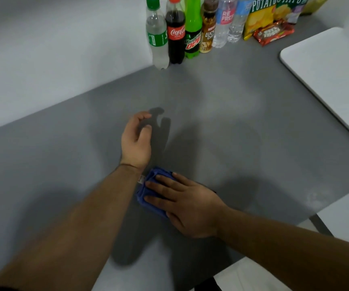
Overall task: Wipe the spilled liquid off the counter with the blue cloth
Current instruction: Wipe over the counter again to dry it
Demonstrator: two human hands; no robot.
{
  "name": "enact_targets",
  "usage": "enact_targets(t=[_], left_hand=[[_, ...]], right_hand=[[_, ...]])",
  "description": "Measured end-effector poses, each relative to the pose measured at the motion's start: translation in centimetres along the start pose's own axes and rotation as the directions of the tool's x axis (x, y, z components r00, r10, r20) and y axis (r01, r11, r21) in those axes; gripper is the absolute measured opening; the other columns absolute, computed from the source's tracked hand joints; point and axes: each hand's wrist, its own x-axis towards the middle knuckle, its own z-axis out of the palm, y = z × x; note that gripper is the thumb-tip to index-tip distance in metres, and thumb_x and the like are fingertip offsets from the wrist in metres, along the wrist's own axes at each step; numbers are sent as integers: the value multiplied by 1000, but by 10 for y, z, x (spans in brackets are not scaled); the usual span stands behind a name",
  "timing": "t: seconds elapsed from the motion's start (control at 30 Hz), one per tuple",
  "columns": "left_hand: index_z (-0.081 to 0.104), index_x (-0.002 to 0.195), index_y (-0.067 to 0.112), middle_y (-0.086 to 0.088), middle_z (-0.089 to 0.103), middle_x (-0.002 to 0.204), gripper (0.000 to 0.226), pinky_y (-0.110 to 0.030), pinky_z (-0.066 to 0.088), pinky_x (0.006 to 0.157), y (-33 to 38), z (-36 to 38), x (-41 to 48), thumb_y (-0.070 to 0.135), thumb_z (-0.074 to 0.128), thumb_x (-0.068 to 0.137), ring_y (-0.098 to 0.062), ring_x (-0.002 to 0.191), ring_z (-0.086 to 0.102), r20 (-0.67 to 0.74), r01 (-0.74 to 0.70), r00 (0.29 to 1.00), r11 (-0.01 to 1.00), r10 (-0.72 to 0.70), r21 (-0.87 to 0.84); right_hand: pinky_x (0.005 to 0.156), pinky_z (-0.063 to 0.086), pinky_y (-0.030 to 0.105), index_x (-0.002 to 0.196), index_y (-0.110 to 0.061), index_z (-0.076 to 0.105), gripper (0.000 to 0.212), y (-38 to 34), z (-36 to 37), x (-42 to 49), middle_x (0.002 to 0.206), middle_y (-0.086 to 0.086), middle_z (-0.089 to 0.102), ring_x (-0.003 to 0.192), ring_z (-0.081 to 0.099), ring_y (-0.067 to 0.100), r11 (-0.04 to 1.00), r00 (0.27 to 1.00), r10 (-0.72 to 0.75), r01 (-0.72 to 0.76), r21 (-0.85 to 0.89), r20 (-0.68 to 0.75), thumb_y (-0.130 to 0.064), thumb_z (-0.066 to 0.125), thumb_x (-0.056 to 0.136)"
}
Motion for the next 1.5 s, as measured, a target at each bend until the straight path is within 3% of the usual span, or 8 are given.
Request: enact_targets(t=[0.27, 0.37, 0.57, 0.8, 0.9, 1.3, 1.43, 1.5], left_hand=[[62, 132, 16, -4, 55, 150, 41, -50, 31, 124, -2, 2, -19, 31, 56, 93, -25, 145, 44, 215, -182, 973, 833, 78, 523], [63, 133, 11, -10, 53, 152, 45, -47, 22, 128, -2, 7, -22, 24, 64, 90, -31, 148, 40, 246, -235, 964, 740, 97, 630], [59, 137, 12, -7, 50, 154, 49, -45, 20, 129, -1, 10, -24, 27, 61, 91, -30, 149, 36, 250, -253, 962, 692, 108, 676], [56, 138, 12, -9, 48, 155, 49, -47, 23, 128, 1, 10, -25, 28, 61, 92, -32, 148, 37, 268, -267, 958, 659, 102, 703], [57, 137, 11, -9, 48, 154, 47, -47, 23, 127, 4, 10, -26, 27, 62, 93, -33, 147, 37, 272, -271, 957, 657, 103, 704], [62, 129, 9, -13, 54, 149, 48, -48, 23, 127, 14, -19, -52, 33, 59, 88, -35, 141, 45, 209, -209, 974, 710, 88, 672], [62, 127, 5, -17, 57, 145, 45, -53, 34, 120, 9, -25, -60, 29, 61, 89, -39, 137, 48, 180, -192, 979, 731, 96, 654], [62, 126, 6, -15, 57, 144, 43, -53, 33, 120, 9, -24, -60, 29, 61, 90, -38, 137, 49, 190, -201, 977, 714, 97, 670]], right_hand=[[130, 2, 46, 165, -31, 26, 64, 18, 12, -41, 175, -3, 18, 162, 7, 22, 955, 950, 295, -296, 13, -105, -41, 37, 103], [128, 20, 53, 163, -22, 37, 68, 50, 1, -66, 172, 6, 27, 159, 23, 29, 878, 860, 474, -476, 38, -187, -38, 40, 97], [131, 5, 50, 168, -22, 11, 71, 84, -16, -68, 177, 5, 2, 162, -1, 28, 650, 636, 756, -757, 61, -155, -46, 15, 102], [131, 1, 49, 167, -29, 22, 67, -19, 31, -74, 176, 2, 13, 163, 3, 25, 891, 874, 451, -452, 36, -178, -43, 38, 103], [131, 7, 49, 165, -30, 29, 63, -4, 33, -102, 175, -2, 19, 162, 9, 20, 905, 883, 418, -425, 18, -214, -39, 41, 104], [131, 3, 51, 168, -30, 3, 70, 119, 0, -203, 176, 5, -2, 162, -3, 27, 450, 431, 889, -885, 119, -157, -57, 8, 104], [130, -1, 52, 166, -33, -10, 69, 62, 15, -166, 174, 4, -16, 161, -12, 29, 590, 583, 806, -803, 82, -100, -57, 15, 106], [130, 11, 55, 168, -25, 13, 69, 15, 25, -145, 175, 12, 3, 162, 5, 35, 730, 716, 682, -680, 77, -147, -46, 32, 105]])
